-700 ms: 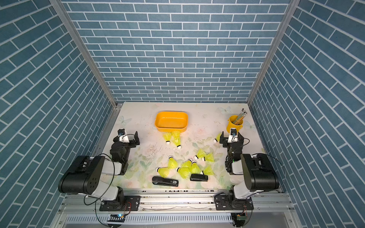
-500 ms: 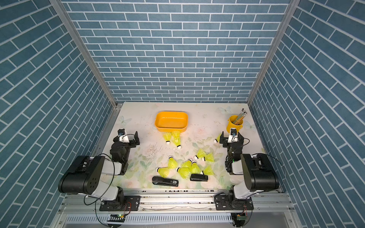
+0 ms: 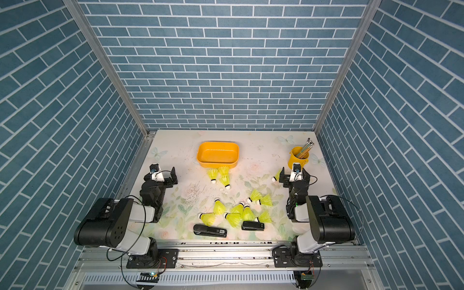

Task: Put the shuttlecocks into the storage box
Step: Pick up the shuttlecock at the center of the board.

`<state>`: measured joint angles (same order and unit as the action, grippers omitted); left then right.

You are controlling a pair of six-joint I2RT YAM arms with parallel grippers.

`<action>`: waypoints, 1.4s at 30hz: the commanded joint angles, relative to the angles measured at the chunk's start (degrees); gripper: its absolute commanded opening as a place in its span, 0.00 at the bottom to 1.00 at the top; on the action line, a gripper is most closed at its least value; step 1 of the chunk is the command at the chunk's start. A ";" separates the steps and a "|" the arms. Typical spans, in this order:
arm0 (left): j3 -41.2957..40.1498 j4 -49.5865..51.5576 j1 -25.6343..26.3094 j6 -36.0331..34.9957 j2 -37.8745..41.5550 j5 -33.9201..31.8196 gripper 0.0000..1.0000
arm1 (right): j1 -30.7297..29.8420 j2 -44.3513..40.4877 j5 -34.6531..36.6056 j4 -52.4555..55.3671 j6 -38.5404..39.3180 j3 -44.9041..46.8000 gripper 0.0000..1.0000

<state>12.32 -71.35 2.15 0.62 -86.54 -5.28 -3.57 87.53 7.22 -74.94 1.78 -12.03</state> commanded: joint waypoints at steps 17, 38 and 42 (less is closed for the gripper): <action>44.38 76.40 11.44 32.90 13.43 -12.48 0.99 | -2.93 -24.42 -7.12 59.91 -33.35 -27.82 1.00; 59.92 79.84 31.02 28.00 -9.57 20.73 0.98 | -13.32 -4.63 8.91 92.14 -57.80 -41.69 0.65; 64.43 81.02 33.40 26.65 -14.52 21.55 0.97 | -13.30 -0.77 7.09 91.54 -61.48 -41.62 0.62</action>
<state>74.15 7.07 34.50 29.80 -99.15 14.61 -17.08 85.54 14.70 15.49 -54.33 -52.03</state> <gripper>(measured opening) 0.971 0.624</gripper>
